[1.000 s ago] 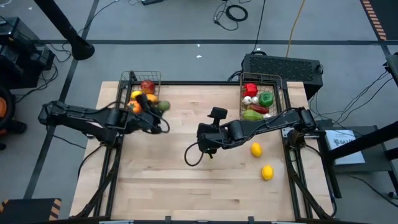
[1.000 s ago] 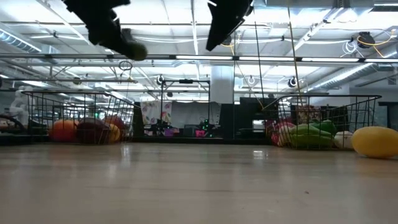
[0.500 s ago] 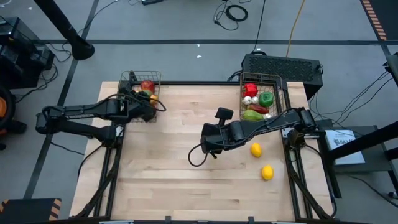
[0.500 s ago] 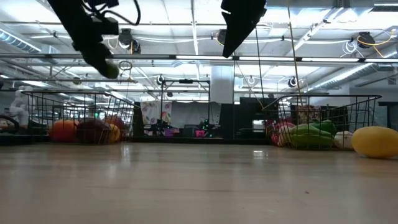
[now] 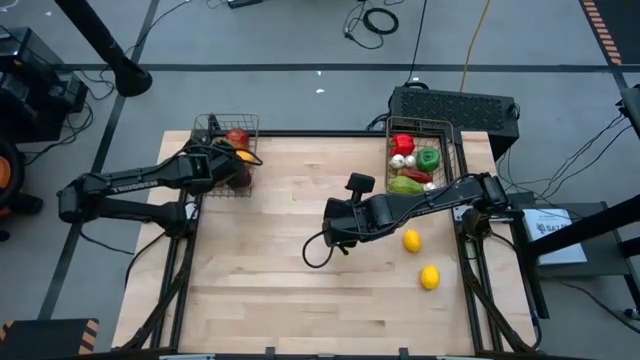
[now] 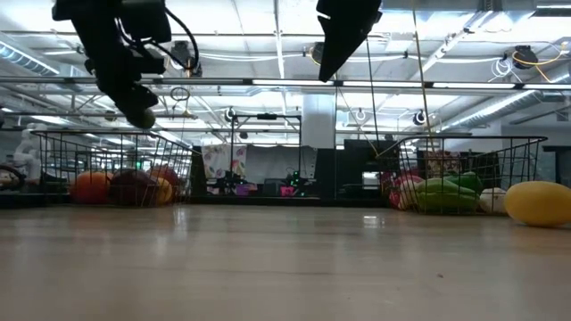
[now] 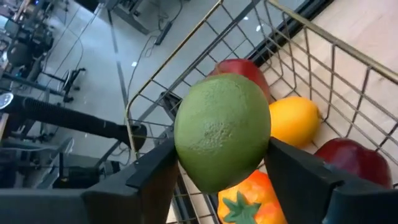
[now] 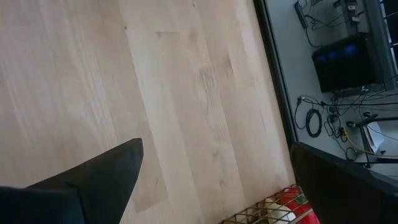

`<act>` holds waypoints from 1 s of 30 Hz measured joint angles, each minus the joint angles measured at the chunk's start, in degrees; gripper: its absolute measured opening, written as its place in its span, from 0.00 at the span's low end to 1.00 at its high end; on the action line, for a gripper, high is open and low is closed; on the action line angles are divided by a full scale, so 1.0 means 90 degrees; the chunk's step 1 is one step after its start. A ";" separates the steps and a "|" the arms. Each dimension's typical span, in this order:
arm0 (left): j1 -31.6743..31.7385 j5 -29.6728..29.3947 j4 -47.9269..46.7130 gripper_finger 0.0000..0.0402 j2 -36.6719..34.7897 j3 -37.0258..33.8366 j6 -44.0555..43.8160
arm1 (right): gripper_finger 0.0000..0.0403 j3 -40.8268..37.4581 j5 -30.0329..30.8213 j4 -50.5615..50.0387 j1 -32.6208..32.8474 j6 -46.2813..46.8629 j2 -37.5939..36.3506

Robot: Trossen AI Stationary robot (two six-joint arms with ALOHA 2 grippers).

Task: Sort produce into baskets
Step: Put the lime into the left wire basket, then put the top lemon into the left wire basket

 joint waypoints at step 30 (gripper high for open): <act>-0.0951 0.0904 0.0646 0.72 -0.0398 0.0816 0.1067 | 0.94 -0.0139 -0.1348 -0.2345 0.1132 0.5017 -0.0376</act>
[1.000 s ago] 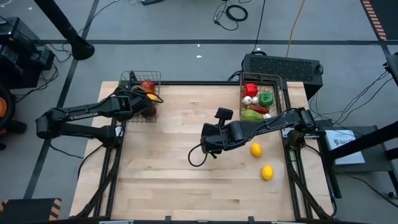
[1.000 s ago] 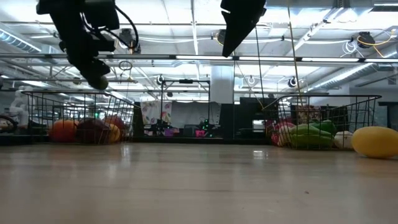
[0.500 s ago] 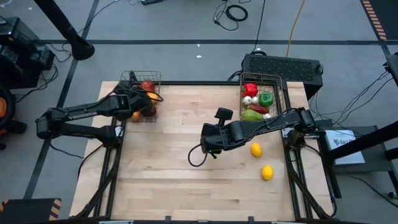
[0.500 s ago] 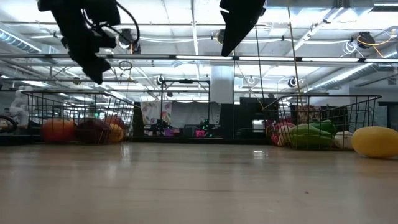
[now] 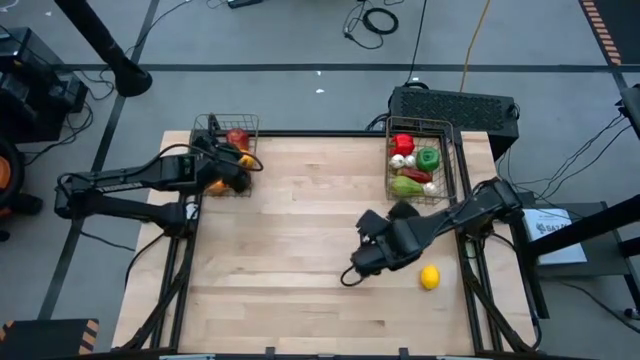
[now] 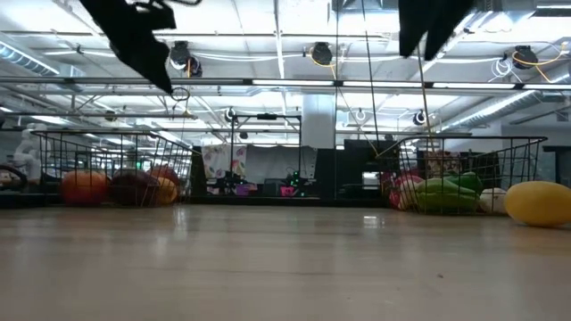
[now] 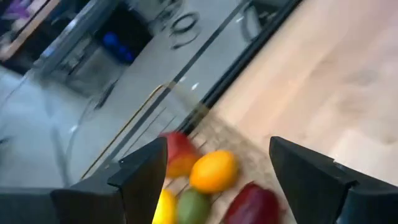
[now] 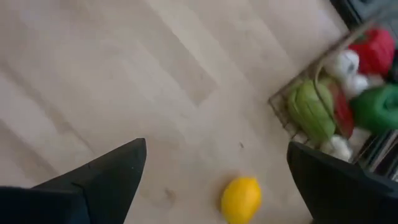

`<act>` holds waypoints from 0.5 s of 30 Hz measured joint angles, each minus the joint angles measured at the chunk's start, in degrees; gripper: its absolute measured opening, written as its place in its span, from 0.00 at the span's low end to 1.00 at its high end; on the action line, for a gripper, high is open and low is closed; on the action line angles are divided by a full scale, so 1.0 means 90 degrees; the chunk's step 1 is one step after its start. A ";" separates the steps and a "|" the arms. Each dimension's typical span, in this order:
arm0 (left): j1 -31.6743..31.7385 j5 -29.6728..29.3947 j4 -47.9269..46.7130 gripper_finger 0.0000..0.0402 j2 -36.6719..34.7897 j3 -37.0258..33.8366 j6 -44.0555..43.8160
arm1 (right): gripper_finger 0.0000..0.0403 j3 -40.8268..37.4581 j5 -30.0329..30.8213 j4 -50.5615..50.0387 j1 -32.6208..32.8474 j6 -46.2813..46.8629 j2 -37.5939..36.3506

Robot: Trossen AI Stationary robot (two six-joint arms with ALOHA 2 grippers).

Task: Sort produce into baskets
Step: Put the top lemon into the left wire basket

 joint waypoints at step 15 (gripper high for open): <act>-0.0425 0.1135 0.1621 0.72 -0.0019 0.0005 0.0944 | 0.94 -0.2858 -0.1861 0.0861 0.0676 0.2897 0.0041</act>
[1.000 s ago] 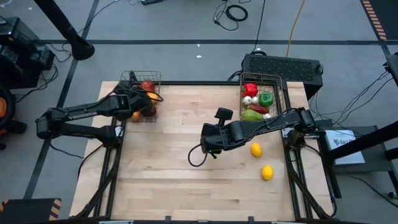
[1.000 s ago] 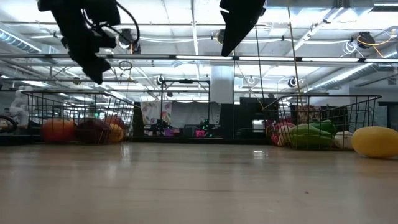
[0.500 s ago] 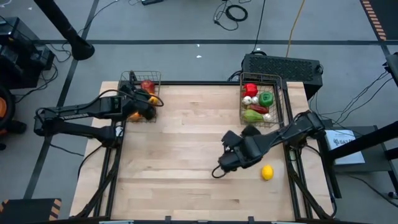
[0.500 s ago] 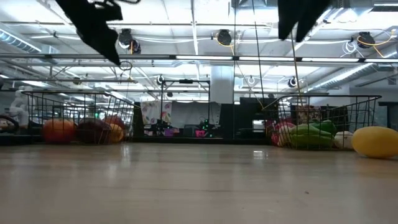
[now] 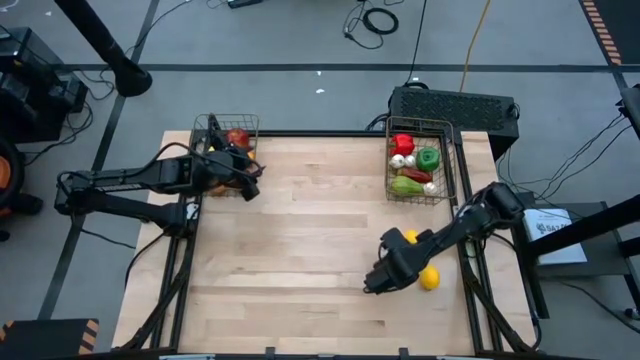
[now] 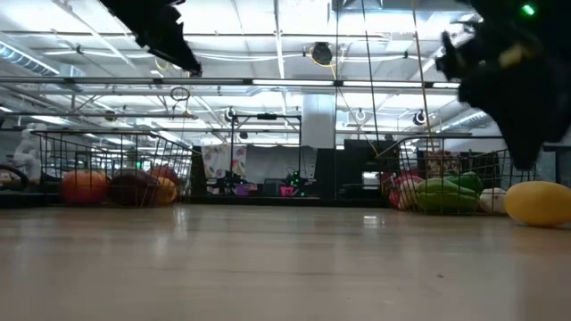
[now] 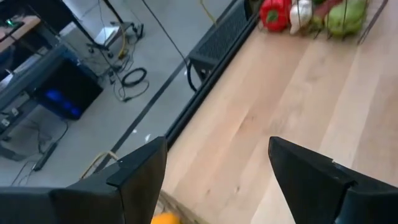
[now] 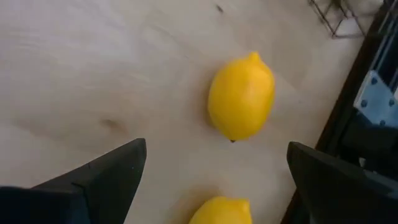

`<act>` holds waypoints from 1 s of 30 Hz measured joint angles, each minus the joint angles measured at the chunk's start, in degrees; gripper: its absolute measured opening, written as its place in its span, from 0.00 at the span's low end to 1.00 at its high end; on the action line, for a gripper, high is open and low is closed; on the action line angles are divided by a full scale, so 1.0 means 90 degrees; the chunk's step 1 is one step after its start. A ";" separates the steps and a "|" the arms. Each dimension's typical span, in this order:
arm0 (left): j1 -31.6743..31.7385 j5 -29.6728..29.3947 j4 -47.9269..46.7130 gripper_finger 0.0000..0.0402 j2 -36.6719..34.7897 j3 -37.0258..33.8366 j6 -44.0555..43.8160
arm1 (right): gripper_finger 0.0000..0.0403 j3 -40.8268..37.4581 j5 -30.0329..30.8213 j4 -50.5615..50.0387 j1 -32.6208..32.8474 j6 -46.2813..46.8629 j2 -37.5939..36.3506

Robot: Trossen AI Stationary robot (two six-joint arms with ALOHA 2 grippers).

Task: Sort produce into baskets
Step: Put the top lemon into the left wire basket

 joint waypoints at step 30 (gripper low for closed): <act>-0.0056 0.0788 -0.0005 0.72 0.0000 0.0000 -0.0224 | 0.94 -0.1856 0.0694 0.1836 -0.0133 0.0013 -0.0080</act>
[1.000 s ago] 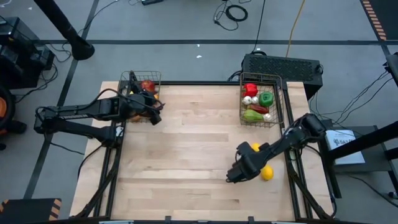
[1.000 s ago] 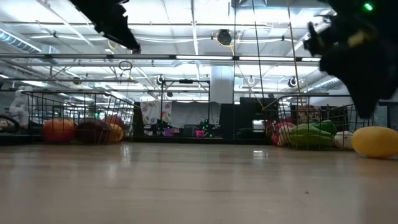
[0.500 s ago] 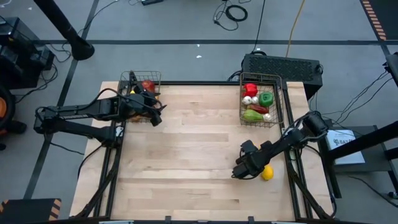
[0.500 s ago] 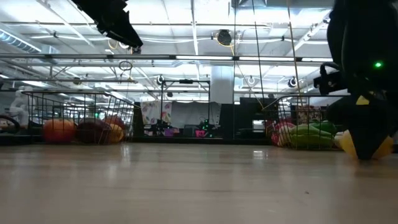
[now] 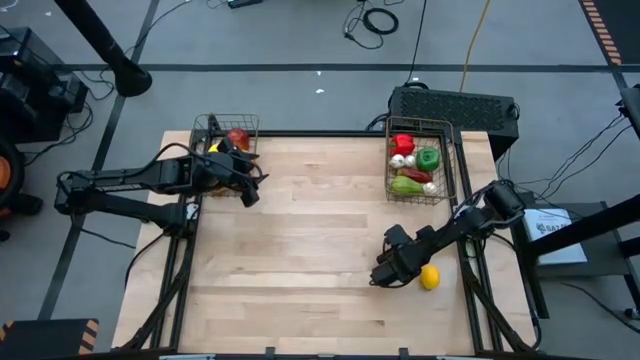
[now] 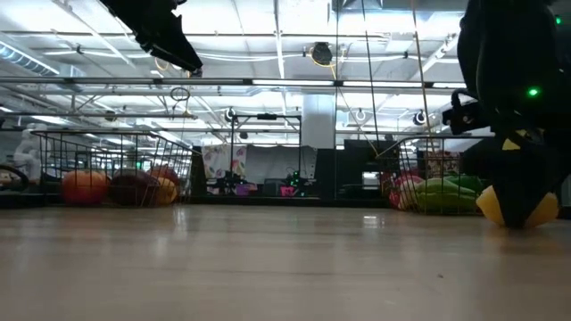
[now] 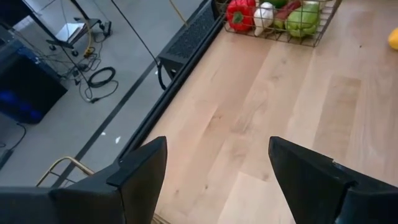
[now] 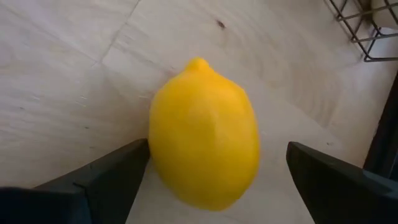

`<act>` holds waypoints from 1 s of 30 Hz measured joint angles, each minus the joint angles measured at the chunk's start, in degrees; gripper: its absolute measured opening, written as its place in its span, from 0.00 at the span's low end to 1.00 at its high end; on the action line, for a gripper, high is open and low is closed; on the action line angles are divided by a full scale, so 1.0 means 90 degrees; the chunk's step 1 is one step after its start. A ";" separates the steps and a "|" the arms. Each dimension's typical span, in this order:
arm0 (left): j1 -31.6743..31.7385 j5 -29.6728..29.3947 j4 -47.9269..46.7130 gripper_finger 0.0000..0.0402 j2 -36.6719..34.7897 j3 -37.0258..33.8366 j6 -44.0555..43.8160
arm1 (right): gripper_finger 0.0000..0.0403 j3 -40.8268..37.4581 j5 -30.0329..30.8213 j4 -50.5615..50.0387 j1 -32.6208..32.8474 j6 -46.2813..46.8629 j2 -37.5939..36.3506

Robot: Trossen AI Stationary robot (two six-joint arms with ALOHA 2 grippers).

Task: Sort produce into baskets
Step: Put the top lemon into the left wire basket

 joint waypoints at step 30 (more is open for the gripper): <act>-0.0024 0.0043 0.0030 0.72 0.0002 -0.0002 0.0000 | 0.52 0.0487 -0.0387 0.0366 0.0001 -0.0792 -0.0005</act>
